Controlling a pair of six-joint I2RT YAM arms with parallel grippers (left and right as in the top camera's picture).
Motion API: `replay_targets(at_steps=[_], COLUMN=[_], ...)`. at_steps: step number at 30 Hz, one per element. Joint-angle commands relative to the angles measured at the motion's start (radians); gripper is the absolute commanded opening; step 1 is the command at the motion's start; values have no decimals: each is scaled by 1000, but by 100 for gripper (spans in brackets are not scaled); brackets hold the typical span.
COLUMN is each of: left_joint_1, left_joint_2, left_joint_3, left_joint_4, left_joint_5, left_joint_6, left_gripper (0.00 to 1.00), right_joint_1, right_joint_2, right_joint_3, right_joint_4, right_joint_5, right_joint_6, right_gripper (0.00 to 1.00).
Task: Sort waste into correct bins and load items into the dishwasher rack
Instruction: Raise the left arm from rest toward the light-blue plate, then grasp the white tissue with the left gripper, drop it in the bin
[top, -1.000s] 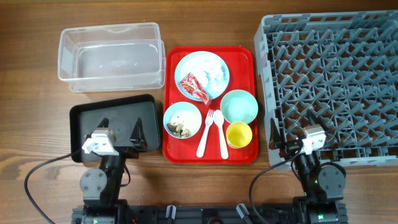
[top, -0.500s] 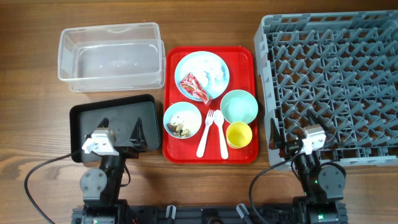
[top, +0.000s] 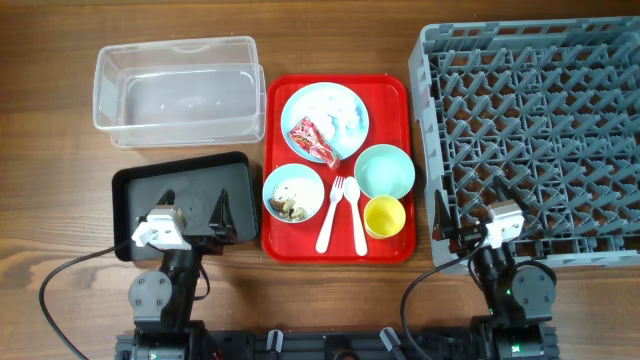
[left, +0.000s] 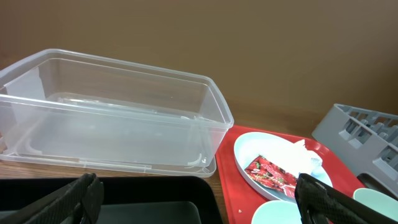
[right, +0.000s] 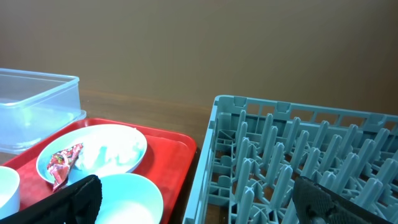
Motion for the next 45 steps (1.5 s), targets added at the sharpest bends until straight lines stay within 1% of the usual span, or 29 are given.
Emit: replay_targets(at_steps=[1, 5, 8, 10, 12, 14, 17, 19, 23, 26, 28, 29, 30, 32, 34, 35, 37, 40, 42, 45], left_joint_1=[5, 6, 5, 6, 6, 6, 5, 5, 5, 5, 5, 6, 5, 4, -5, -33, -91, -199, -284, -396], left_joint_2=[-6, -6, -5, -3, 13, 63, 200, 340, 723, 922, 992, 1011, 1020, 1031, 1052, 1103, 1208, 1431, 1568, 1721], left_joint_3=[-6, -6, -6, 3, 38, 111, 244, 369, 738, 954, 1002, 1002, 1002, 1002, 1011, 1044, 1123, 1273, 1319, 1319], left_joint_4=[-1, 0, 5, -1, -44, -126, -235, -318, -597, -837, -920, -926, -908, -794, -717, -675, -647, -559, -410, -191], left_joint_5=[16, 15, 12, 12, 12, 12, 13, 23, 31, 53, 58, 61, 66, 129, 151, 151, 146, 139, 139, 110], left_joint_6=[19, 19, 15, 11, 10, -10, -11, -11, -11, -11, -11, -11, -13, -33, -38, -38, -31, -21, -22, -23], left_gripper=[100, 100, 100, 100, 100, 100, 100, 100, 100, 100, 100, 100, 100, 100, 99, 99, 99, 99, 99, 99], right_joint_1=[2, 2, 2, 2, 2, 2, 2, 2, 2, 1, 2, 2, 2, 2, 2, 2, 2, 2, 2, 2], right_joint_2=[-3, -3, -3, -1, 18, 64, 189, 298, 608, 777, 862, 885, 890, 888, 888, 888, 889, 889, 889, 890], right_joint_3=[-1, -1, 3, 29, 71, 128, 264, 372, 670, 828, 890, 901, 901, 901, 901, 901, 901, 901, 901, 901], right_joint_4=[3, 4, 5, -13, -51, -89, -165, -242, -532, -713, -763, -772, -772, -770, -772, -776, -776, -780, -789, -790], right_joint_5=[11, 10, 11, 21, 29, 29, 29, 29, 24, 25, 16, 5, 6, 6, 6, -2, -2, -1, -2, -2], right_joint_6=[-8, 9, 123, 156, 159, 159, 159, 169, 177, 174, 179, 177, 178, 177, 178, 179, 179, 183, 182, 182], right_gripper=[100, 100, 100, 100, 100, 100, 100, 100, 100, 100, 100, 100, 100, 100, 100, 100, 100, 100, 100, 99])
